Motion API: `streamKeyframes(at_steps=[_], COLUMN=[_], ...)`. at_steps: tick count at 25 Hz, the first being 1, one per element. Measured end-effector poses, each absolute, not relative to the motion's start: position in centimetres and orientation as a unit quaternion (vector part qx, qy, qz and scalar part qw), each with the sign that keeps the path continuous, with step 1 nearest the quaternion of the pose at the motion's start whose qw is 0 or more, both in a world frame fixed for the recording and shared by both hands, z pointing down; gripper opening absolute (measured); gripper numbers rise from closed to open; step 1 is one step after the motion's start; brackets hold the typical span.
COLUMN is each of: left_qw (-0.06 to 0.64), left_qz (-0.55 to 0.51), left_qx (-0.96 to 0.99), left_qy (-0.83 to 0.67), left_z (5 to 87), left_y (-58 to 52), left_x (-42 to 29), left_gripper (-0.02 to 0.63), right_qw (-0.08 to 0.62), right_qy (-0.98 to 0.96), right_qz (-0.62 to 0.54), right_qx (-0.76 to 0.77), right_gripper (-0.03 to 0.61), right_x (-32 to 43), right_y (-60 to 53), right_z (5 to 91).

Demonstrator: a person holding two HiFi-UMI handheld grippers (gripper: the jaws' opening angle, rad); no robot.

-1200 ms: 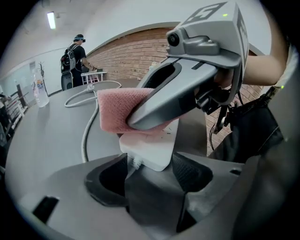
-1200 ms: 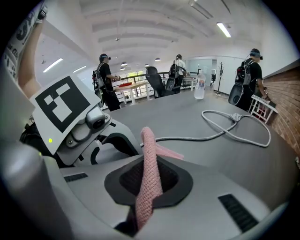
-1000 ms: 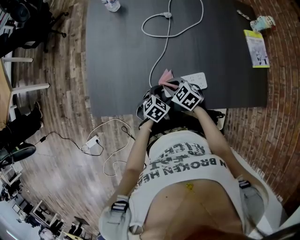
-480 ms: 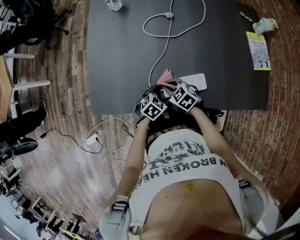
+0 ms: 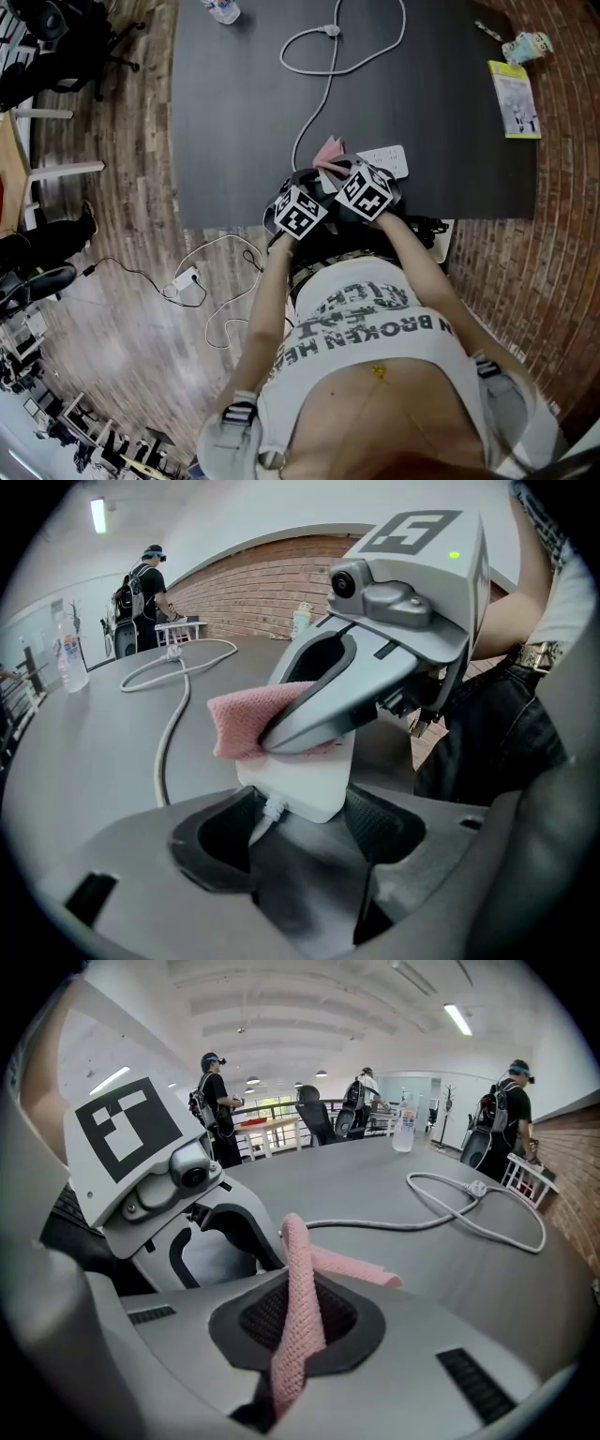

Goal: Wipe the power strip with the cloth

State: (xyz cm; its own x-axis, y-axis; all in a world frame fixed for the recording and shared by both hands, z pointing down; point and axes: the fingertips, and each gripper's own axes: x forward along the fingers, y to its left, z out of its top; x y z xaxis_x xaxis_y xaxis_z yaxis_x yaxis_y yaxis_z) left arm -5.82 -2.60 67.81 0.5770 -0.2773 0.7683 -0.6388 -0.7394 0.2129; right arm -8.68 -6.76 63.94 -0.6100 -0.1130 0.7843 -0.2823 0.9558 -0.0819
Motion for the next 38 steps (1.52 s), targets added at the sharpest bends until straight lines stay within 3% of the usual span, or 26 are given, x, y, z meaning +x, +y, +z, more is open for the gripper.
streamKeyframes(at_steps=[38], left_qw=[0.237], left_qz=[0.370], left_qx=[0.854], left_qy=[-0.277], left_z=[67.4], left_y=[-2.7], left_x=[-5.9], left_gripper=[0.285], right_qw=[0.425], right_qy=[-0.878], right_qz=[0.127], right_qx=[0.180], right_gripper=[0.015], right_x=[-1.7], right_y=[-9.5], right_z=[64.0])
